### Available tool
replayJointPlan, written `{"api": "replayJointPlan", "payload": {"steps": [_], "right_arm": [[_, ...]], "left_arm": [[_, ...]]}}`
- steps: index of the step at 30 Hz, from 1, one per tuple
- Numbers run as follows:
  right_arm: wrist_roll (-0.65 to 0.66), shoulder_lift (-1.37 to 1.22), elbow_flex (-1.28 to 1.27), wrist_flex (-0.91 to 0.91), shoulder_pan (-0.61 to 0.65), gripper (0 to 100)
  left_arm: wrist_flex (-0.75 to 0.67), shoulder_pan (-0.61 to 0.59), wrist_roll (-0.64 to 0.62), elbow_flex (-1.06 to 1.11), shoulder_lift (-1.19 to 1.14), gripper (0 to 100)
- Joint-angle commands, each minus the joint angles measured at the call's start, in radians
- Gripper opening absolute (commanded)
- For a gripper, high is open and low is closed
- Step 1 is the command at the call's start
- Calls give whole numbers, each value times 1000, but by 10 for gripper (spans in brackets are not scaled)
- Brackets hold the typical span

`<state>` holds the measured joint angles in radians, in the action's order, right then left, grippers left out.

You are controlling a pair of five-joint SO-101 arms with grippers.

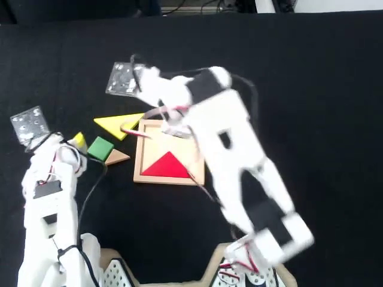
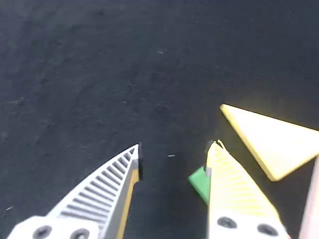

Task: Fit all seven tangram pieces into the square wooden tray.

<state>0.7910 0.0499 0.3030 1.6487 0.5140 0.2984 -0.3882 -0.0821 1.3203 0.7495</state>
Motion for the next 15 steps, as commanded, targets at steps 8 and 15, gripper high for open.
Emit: {"api": "replayJointPlan", "payload": {"steps": [8,15], "right_arm": [[-270,444,-193,41,6,12],[-344,745,-364,-3,-41,13]], "left_arm": [[229,163,132,-101,12,228],[265,165,81,-124,17,228]]}}
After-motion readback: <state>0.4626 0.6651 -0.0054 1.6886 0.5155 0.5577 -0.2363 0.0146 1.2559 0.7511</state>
